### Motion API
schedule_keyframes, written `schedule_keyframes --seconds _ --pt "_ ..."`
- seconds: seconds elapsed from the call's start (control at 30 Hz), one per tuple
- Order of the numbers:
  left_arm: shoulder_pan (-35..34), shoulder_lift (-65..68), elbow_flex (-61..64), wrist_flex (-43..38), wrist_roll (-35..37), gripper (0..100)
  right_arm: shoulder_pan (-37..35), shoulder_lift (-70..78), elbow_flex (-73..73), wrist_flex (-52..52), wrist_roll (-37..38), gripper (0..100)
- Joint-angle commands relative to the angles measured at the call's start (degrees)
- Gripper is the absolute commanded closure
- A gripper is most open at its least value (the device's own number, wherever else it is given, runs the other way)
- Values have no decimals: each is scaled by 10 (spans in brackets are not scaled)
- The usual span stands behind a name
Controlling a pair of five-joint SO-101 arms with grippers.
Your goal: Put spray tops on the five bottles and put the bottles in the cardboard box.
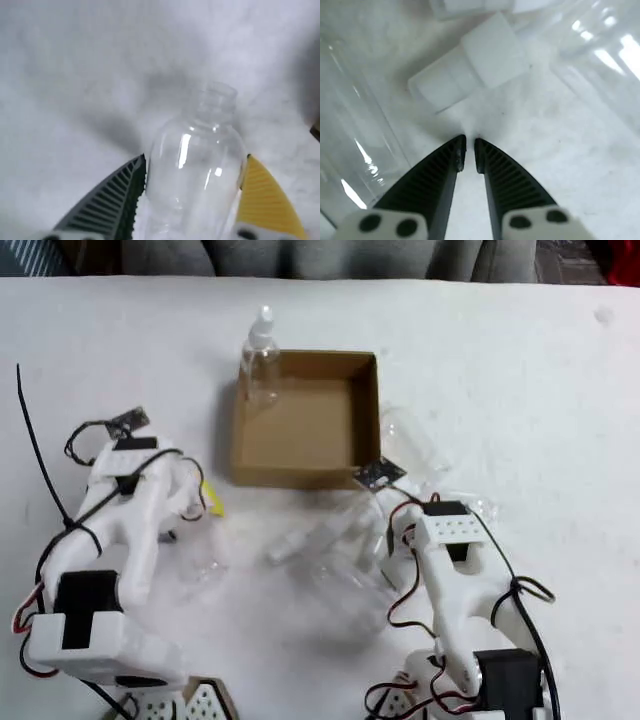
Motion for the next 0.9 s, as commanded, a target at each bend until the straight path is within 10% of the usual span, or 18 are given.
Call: schedule_keyframes --seconds 0.0,0.33,0.5,0.7,0.87 --pt "7 17 -33 5 10 723 7 -8 1 -11 5 981" --pt "7 141 -90 6 8 736 8 -8 1 -9 24 981" --pt "28 118 -89 6 -22 1000 8 -9 1 -9 24 981" --pt "49 47 -94 62 -39 974 8 -10 1 -8 25 981" --pt "67 -51 -90 91 -187 980 23 -13 1 -9 24 981"
